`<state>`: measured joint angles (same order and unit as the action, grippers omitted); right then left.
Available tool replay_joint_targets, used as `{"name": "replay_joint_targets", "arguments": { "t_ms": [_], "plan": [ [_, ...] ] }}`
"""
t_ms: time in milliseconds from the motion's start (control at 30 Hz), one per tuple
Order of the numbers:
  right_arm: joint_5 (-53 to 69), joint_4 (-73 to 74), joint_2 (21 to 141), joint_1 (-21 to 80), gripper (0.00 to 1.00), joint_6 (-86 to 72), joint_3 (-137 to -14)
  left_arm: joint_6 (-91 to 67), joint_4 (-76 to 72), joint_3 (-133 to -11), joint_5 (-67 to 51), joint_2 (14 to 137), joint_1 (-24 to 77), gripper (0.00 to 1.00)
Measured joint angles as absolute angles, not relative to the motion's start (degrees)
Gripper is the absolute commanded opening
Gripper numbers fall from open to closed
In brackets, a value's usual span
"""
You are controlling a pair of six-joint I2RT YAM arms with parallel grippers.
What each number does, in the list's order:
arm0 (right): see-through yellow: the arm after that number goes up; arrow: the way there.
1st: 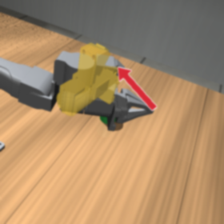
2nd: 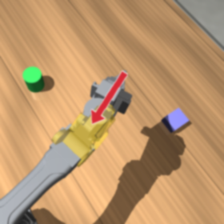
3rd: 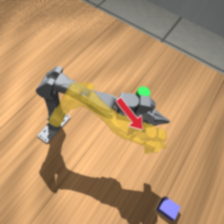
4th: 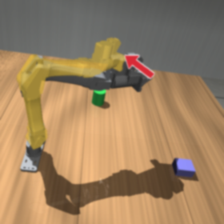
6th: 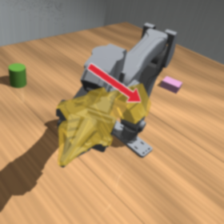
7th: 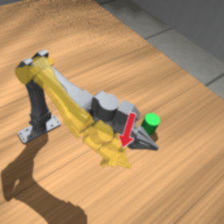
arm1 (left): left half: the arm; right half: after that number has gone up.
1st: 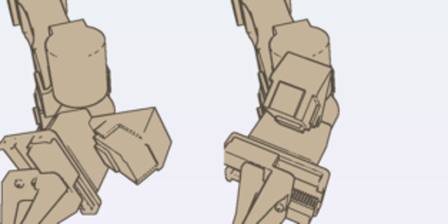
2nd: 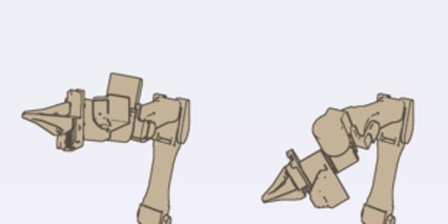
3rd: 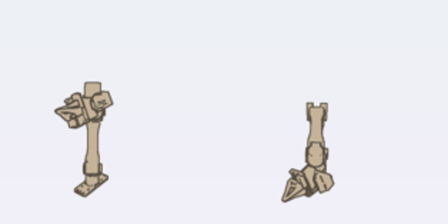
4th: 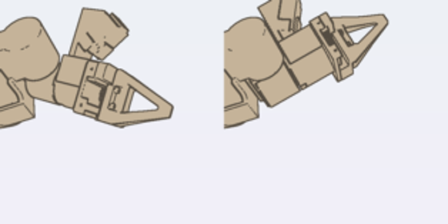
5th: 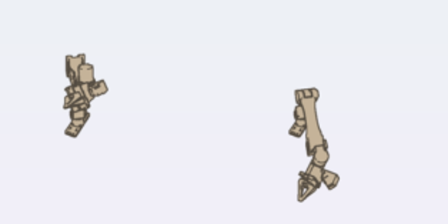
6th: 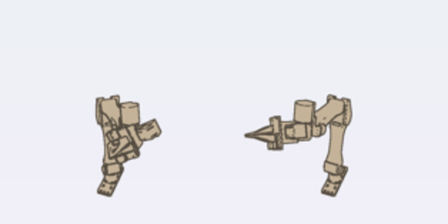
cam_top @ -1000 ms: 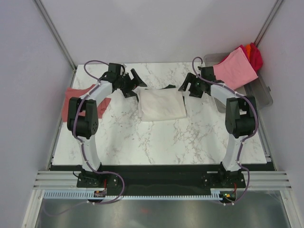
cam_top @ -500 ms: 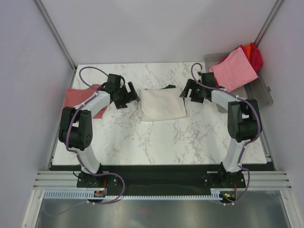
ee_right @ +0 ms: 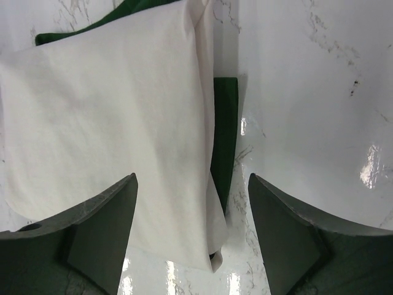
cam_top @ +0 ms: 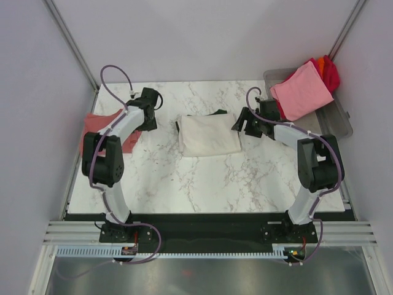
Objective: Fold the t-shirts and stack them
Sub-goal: Neatly place the folded tshirt to the corner
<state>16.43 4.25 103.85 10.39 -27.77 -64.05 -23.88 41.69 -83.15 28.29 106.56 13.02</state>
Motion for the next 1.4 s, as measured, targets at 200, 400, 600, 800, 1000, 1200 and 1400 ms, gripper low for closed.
{"name": "replay_joint_targets", "arguments": {
  "t_ms": [200,400,600,800,1000,1200,1400],
  "plan": [
    [16.6,3.2,102.0,10.4,0.80,-28.5,-63.9,-23.4,47.2,-92.2,38.9,118.0,12.9,0.80],
    [16.5,3.0,101.9,10.4,0.80,-29.2,-63.8,-23.1,50.9,-96.2,41.9,122.5,11.6,0.78],
    [16.5,3.0,101.9,10.4,0.80,-29.7,-63.7,-23.0,51.4,-98.5,41.6,125.8,9.9,0.69],
    [15.7,3.0,101.9,10.4,0.79,-29.8,-63.3,-22.8,51.9,-98.5,38.7,127.6,8.3,0.30],
    [14.4,3.0,101.9,10.4,0.79,-29.8,-63.1,-23.0,52.0,-97.0,37.1,127.0,8.9,0.02],
    [12.8,3.7,101.9,10.1,0.79,-29.8,-63.1,-24.3,52.3,-94.6,33.8,124.8,13.5,0.03],
    [11.8,3.9,101.9,9.2,0.79,-29.8,-63.0,-27.7,52.1,-94.3,27.4,123.0,22.7,0.38]
  ]
}}
